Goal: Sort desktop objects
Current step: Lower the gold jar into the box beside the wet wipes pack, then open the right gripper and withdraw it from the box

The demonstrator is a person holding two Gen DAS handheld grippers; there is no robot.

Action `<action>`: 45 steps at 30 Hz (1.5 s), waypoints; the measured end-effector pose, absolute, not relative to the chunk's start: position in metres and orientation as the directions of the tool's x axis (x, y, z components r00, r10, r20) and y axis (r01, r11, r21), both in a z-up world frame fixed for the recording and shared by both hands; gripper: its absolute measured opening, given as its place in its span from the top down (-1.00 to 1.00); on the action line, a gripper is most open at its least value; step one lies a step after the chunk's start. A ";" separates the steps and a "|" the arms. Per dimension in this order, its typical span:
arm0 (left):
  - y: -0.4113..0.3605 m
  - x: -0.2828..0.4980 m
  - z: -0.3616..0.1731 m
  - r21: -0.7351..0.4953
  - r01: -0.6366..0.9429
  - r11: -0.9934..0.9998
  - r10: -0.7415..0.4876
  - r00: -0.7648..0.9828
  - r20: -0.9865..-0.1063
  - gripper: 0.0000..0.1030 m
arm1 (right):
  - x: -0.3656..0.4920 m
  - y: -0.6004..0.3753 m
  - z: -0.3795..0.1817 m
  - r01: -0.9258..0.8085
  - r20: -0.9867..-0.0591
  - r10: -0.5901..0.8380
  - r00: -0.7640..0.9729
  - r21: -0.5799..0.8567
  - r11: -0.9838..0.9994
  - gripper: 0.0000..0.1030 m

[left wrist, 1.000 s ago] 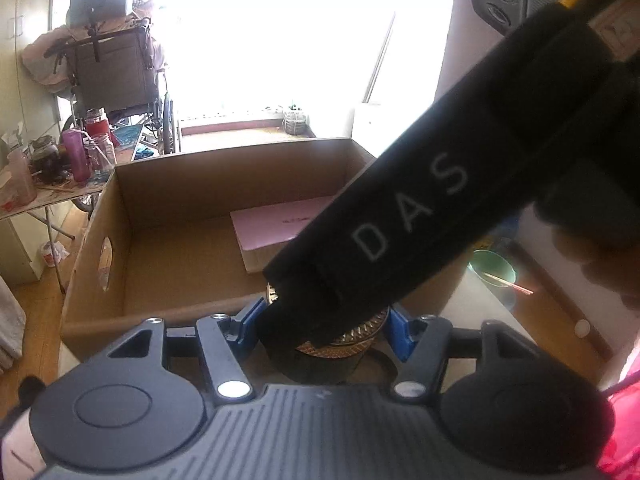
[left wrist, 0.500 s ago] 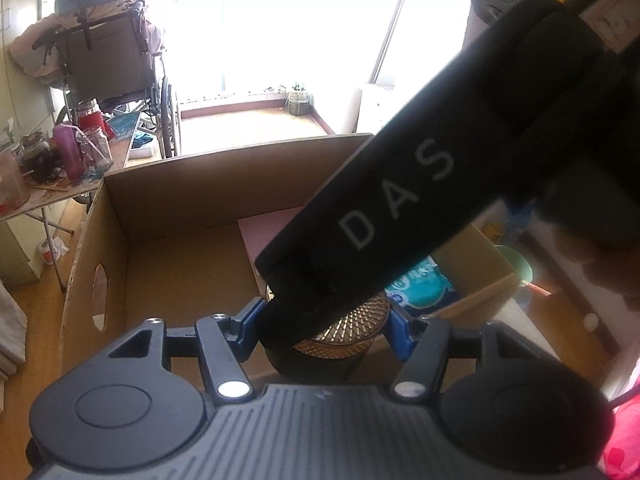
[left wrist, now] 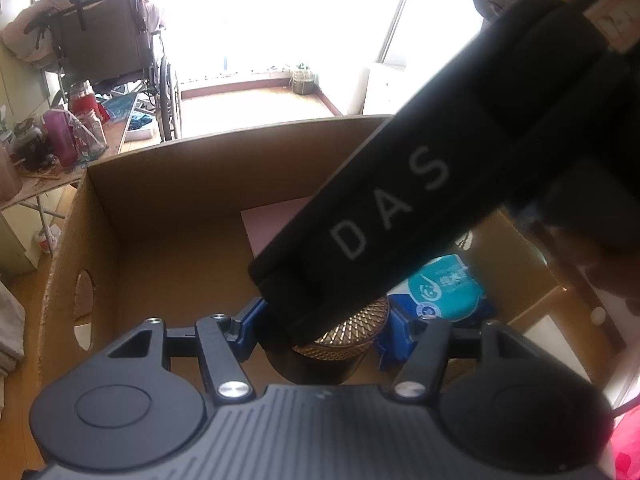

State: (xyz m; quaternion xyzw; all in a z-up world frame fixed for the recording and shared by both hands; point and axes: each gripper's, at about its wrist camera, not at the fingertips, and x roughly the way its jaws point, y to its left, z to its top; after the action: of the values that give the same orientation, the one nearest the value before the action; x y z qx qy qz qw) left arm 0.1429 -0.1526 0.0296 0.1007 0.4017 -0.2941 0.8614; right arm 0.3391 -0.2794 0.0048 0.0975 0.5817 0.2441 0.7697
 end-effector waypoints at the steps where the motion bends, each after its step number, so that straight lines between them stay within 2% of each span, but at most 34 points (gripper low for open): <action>1: -0.154 0.142 0.029 -0.064 0.587 0.807 -0.424 0.501 -0.754 -0.22 | 0.341 -0.280 0.003 -0.262 -0.849 0.489 0.201 0.435 0.862 -0.15; 11: -0.162 0.136 0.020 -0.097 0.591 0.801 -0.421 0.442 -0.792 -0.22 | 0.360 -0.287 -0.020 -0.235 -0.857 0.485 0.174 0.442 0.866 -0.15; 21: -0.159 0.142 0.004 -0.247 0.552 0.796 -0.455 0.278 -0.846 -0.23 | 0.381 -0.291 -0.056 -0.173 -0.876 0.475 0.084 0.457 0.873 -0.14; 26: -0.155 0.123 0.012 -0.247 0.565 0.787 -0.467 0.284 -0.837 -0.36 | 0.388 -0.288 -0.077 -0.179 -0.914 0.401 0.067 0.384 0.906 -0.14; 27: -0.154 0.119 0.014 -0.244 0.568 0.786 -0.467 0.287 -0.837 -0.37 | 0.389 -0.288 -0.081 -0.180 -0.919 0.388 0.066 0.372 0.911 -0.11; 28: -0.153 0.116 0.016 -0.242 0.572 0.784 -0.468 0.288 -0.836 -0.40 | 0.390 -0.287 -0.082 -0.188 -0.924 0.376 0.072 0.358 0.915 0.07; 35: -0.144 0.099 0.033 -0.231 0.558 0.797 -0.460 0.314 -0.830 -0.44 | 0.386 -0.279 -0.071 -0.253 -0.931 0.324 0.170 0.276 0.927 0.06; 42: -0.135 0.071 0.070 -0.194 0.559 0.806 -0.462 0.389 -0.797 -0.50 | 0.365 -0.293 -0.048 -0.214 -0.900 0.362 0.241 0.314 0.925 0.06; 45: -0.128 0.052 0.092 -0.171 0.561 0.810 -0.463 0.432 -0.774 -0.61 | 0.351 -0.307 -0.021 -0.201 -0.868 0.385 0.313 0.335 0.920 0.06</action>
State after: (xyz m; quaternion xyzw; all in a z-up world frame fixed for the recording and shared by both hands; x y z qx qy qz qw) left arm 0.0525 -0.1278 0.0923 0.0561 0.4382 -0.3031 0.8444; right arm 0.3507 -0.3073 -0.0210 0.0825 0.5571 0.1816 0.8061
